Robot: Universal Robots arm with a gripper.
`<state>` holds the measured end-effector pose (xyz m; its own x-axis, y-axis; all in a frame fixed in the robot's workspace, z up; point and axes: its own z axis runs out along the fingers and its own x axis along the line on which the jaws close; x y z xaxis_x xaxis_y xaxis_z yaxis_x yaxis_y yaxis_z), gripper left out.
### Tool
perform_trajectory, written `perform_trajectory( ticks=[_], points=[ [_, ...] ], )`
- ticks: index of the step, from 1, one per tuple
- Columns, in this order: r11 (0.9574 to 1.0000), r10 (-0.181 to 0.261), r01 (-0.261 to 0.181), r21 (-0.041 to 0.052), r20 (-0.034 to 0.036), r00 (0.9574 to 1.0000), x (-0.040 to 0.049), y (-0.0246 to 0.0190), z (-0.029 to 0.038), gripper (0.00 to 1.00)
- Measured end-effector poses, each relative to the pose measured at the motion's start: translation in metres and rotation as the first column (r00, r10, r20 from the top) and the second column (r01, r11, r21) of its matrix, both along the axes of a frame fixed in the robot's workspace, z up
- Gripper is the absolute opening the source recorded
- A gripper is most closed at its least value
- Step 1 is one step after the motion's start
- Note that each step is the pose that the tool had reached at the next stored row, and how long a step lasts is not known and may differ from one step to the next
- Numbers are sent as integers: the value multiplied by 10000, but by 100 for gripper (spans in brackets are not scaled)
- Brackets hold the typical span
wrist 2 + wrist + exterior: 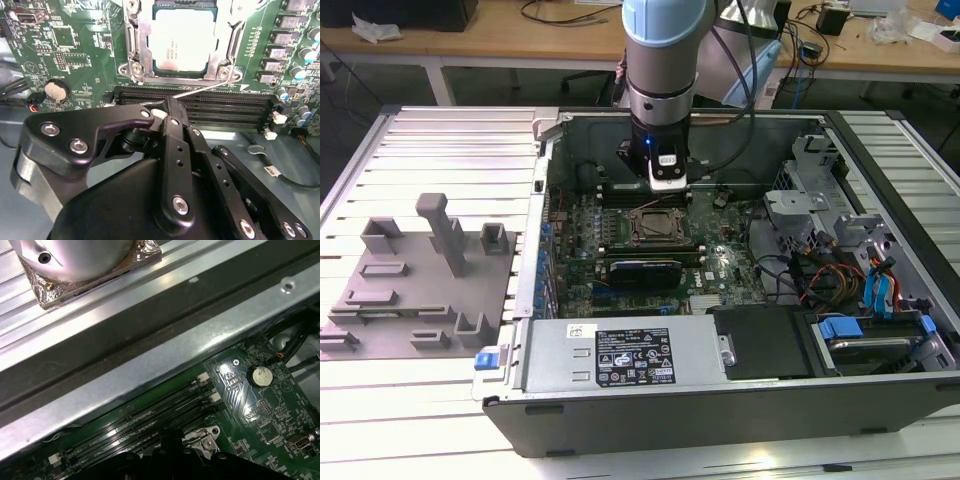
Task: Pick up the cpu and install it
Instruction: 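Install the first cpu locking lever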
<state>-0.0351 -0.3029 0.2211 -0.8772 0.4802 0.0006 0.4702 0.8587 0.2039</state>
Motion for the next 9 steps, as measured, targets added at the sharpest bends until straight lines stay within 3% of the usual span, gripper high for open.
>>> perform_trajectory(
  ticks=[9],
  points=[
    [10000,-2,2,-38,0,10000,50,0,-135,11]
  ],
)
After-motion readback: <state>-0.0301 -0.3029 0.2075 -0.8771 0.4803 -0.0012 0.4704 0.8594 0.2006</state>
